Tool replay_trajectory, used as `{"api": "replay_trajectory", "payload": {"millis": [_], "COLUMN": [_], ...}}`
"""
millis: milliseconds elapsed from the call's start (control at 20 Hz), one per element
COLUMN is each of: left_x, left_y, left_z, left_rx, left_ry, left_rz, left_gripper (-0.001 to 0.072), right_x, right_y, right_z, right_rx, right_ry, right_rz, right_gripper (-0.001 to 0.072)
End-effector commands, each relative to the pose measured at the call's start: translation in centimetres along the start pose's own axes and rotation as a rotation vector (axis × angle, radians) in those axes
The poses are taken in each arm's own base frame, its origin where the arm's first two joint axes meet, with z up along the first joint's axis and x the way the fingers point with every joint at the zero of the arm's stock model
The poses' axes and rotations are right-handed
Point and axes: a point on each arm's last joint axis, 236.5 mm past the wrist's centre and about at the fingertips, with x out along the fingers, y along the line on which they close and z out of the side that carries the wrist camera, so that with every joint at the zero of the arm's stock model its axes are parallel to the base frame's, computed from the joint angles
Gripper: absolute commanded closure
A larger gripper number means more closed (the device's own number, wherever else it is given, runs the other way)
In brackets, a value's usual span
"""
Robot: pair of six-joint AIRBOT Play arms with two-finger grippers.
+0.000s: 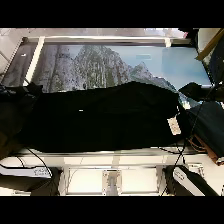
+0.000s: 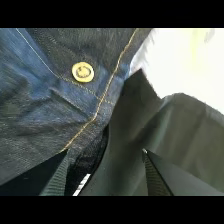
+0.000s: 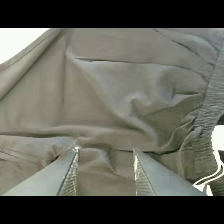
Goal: Fold the clothes and pants, and hang the long-sleeved shirts on hangers.
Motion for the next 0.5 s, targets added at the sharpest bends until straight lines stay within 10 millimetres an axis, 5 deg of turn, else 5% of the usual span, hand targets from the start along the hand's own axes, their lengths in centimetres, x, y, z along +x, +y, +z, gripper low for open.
{"api": "replay_trajectory", "payload": {"millis": [0, 350, 450], "left_x": [2.7, 5.6, 5.8], "left_y": [0.0, -0.3, -1.4], "left_z": [-1.9, -3.5, -3.7], "left_rx": [0.040, 0.051, 0.075], "left_ry": [0.089, 0.156, 0.167], "left_rz": [-0.068, -0.099, -0.108], "left_gripper": [0.0167, 0.0229, 0.0310], "right_x": [0.4, 1.2, 1.2], "right_y": [1.0, 2.8, 2.3], "right_z": [-0.3, -0.9, -1.0], "right_rx": [0.014, -0.045, -0.053], "right_ry": [0.013, 0.036, 0.041], "right_rz": [0.019, 0.033, 0.015], "right_gripper": [0.0325, 0.0325, 0.0325]}}
